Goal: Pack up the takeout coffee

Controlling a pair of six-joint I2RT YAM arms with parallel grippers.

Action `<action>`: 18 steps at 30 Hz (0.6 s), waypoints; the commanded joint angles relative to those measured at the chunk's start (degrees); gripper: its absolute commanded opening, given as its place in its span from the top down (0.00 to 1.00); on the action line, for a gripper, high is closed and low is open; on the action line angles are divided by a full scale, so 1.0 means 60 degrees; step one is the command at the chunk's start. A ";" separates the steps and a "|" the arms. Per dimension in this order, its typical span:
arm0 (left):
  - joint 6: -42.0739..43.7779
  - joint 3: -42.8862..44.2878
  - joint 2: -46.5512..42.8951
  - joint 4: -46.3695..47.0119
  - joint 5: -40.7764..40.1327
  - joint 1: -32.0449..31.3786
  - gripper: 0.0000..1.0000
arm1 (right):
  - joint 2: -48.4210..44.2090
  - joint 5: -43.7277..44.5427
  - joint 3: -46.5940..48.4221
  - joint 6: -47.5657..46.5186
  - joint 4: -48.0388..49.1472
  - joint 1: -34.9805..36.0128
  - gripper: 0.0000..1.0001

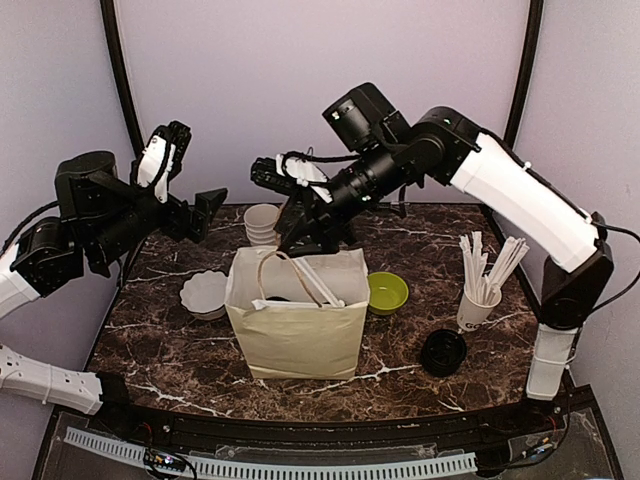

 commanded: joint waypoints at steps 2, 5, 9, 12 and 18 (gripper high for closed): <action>-0.0113 0.0274 0.0297 -0.0459 0.1458 -0.0026 0.01 | -0.0262 -0.0274 0.1005 -0.0078 -0.0095 -0.0127 0.39; -0.0072 0.0478 0.0435 -0.0672 0.3291 -0.0026 0.01 | -0.0947 -0.1028 0.0774 -0.0196 -0.0233 -0.0749 0.37; 0.0304 0.0678 0.1129 -0.0699 0.4252 -0.0026 0.01 | -0.1951 -0.1265 0.0040 -0.0340 -0.0128 -0.1636 0.35; 0.0580 0.1200 0.2082 -0.0750 0.4140 -0.0019 0.01 | -0.2549 -0.0982 -0.0659 -0.0408 0.0013 -0.2131 0.35; 0.0670 0.2397 0.3596 -0.1060 0.3915 0.0466 0.12 | -0.3519 -0.0944 -0.2083 -0.0232 0.0454 -0.2999 0.35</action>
